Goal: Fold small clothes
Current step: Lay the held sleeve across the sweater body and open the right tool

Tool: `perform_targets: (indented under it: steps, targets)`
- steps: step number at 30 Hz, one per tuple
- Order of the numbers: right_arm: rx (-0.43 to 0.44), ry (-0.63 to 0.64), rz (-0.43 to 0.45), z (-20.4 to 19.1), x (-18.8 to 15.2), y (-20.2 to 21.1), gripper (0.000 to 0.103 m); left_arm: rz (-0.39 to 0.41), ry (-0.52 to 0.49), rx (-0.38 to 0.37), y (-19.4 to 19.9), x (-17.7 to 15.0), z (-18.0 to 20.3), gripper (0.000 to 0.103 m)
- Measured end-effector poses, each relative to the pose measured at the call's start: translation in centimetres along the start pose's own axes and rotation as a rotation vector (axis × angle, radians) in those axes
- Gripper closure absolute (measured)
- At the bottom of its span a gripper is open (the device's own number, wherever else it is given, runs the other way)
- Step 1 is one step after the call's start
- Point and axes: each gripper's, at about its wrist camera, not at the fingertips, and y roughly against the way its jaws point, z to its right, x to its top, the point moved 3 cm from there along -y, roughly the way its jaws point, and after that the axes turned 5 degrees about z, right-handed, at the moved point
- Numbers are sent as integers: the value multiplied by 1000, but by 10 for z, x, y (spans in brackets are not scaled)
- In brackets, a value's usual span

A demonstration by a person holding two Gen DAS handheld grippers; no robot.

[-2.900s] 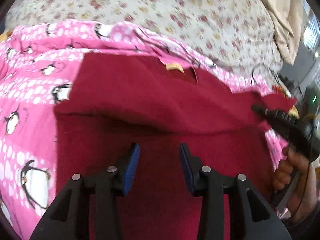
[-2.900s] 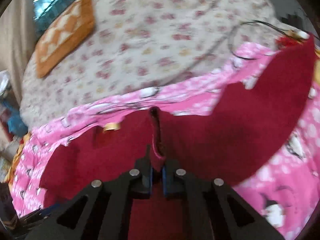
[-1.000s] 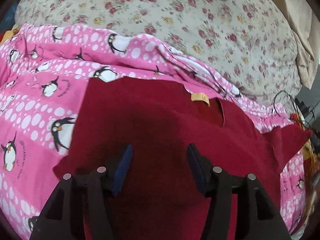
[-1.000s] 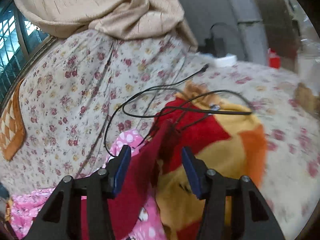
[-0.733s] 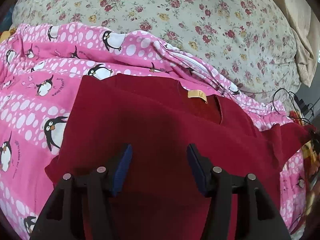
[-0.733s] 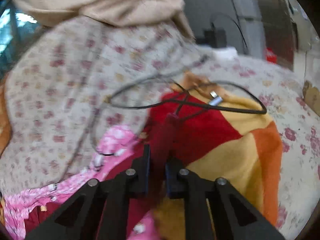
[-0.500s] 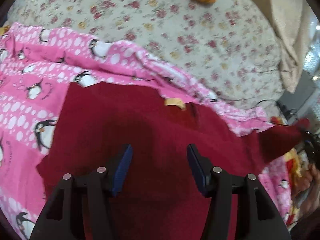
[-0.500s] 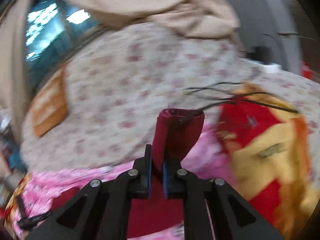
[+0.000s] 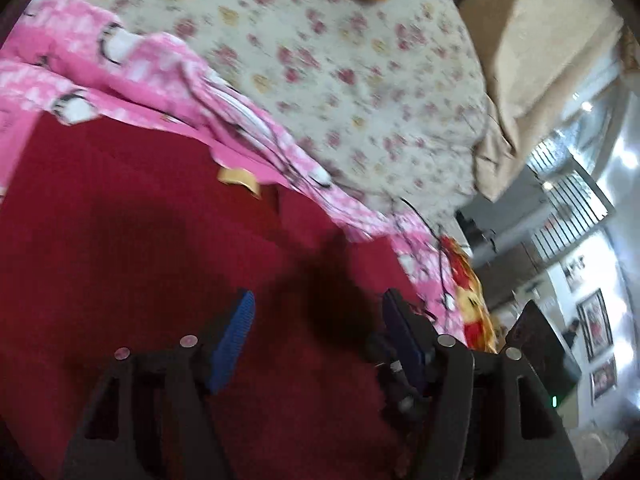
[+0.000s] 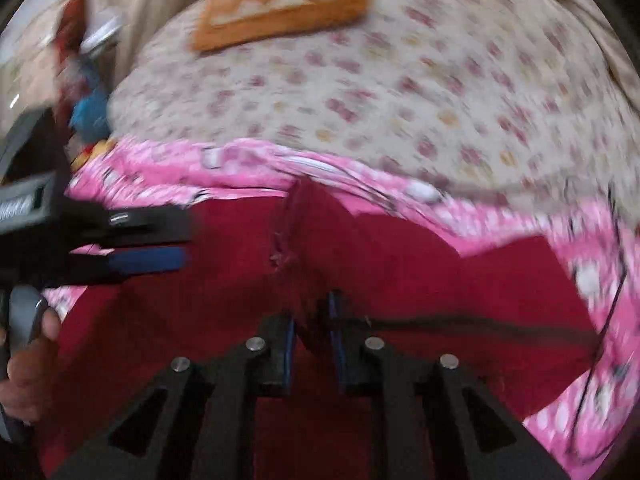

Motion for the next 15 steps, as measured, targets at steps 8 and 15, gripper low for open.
perform_targets:
  steps: [8,15]
  targets:
    - [-119,336,-139,-55,-21,-11,17,-44,94,-30,-10,-6,-13,60]
    - [-231,81,-50,62,19,73,18,-63,146,-6,-14,-7,-25,60]
